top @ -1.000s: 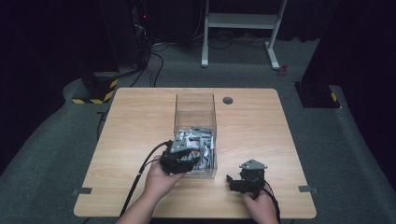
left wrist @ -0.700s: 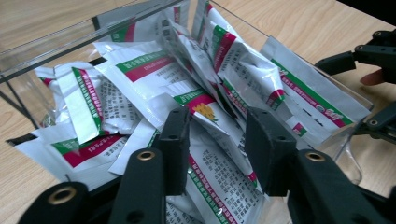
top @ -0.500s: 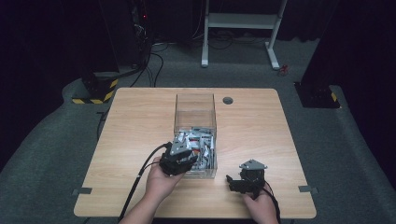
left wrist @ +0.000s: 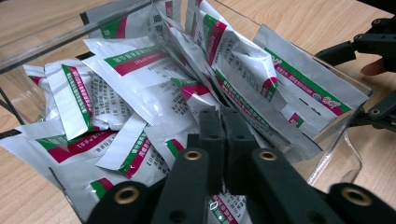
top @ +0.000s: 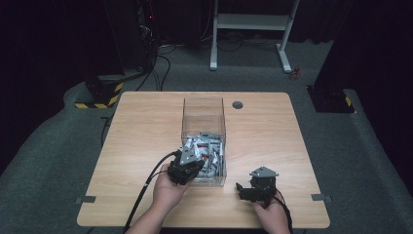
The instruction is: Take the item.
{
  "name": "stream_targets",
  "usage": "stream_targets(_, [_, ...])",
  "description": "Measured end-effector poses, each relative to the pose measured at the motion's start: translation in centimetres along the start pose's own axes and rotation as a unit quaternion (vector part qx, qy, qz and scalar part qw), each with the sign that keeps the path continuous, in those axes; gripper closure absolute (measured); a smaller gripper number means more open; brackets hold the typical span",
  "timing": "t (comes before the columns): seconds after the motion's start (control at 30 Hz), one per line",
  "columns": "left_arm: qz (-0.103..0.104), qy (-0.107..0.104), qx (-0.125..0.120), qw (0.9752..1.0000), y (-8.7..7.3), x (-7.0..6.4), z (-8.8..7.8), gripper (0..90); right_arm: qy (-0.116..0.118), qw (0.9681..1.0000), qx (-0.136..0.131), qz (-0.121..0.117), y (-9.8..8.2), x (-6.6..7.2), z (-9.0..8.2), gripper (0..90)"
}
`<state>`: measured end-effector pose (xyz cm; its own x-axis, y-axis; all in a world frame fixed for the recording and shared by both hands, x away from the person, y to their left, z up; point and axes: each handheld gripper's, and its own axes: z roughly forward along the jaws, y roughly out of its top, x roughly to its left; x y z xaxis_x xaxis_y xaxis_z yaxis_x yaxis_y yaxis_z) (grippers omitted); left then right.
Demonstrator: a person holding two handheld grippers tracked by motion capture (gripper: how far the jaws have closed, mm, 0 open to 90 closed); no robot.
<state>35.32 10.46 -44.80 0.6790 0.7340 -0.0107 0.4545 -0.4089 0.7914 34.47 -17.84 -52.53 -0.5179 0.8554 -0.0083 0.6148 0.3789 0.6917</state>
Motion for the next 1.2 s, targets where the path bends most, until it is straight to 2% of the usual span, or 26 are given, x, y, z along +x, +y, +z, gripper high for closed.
stream_targets(0.1, [-0.001,0.001,-0.005,1.0,-0.1,0.0,-0.1,90.0,0.0,1.0,0.0,0.0,0.0,0.0,0.0,7.8])
stream_targets(0.4, [-0.024,-0.006,-0.026,0.9993,-0.5,0.6,-0.8,90.0,0.0,1.0,0.0,0.0,0.0,0.0,0.0,7.8])
stream_targets(0.57, [-0.026,-0.005,-0.037,0.999,-0.6,0.9,-1.3,90.0,0.0,1.0,0.0,0.0,0.0,0.0,0.0,7.8])
stream_targets(0.93, [-0.049,-0.009,-0.07,0.9963,-1.6,1.3,-2.7,90.0,0.0,1.0,0.0,0.0,0.0,0.0,0.0,7.8])
stream_targets(1.2, [-0.048,0.003,-0.088,0.9949,-1.7,1.6,-3.6,90.0,0.0,1.0,0.0,0.0,0.0,0.0,0.0,7.8])
